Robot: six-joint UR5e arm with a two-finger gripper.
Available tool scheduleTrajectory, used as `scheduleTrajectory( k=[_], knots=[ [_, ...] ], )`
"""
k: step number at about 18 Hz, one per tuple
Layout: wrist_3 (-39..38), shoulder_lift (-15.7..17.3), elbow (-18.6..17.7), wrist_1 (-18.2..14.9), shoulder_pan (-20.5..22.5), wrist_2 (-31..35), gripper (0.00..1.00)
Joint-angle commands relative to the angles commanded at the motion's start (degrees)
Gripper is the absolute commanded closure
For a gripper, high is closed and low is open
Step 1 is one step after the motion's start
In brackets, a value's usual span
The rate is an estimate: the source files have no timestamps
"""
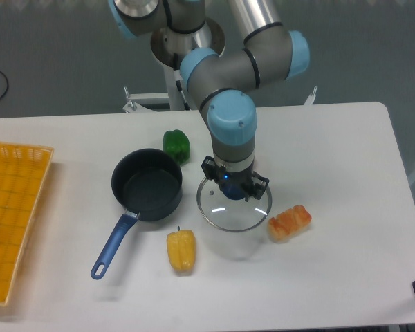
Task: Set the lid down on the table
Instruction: 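Carry the held glass lid beside the blue saucepan, lowering it slightly, then lower the glass lid toward the table surface beside the saucepan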
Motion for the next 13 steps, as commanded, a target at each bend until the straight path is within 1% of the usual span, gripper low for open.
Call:
scheduleTrajectory(
  k=[8,13],
  knots=[
    [-0.53,-2.46,-0.79,0.00,-1.32,0.09,0.40],
    [-0.62,-2.99,-1.67,0.09,-1.76,0.17,0.40]
  ],
)
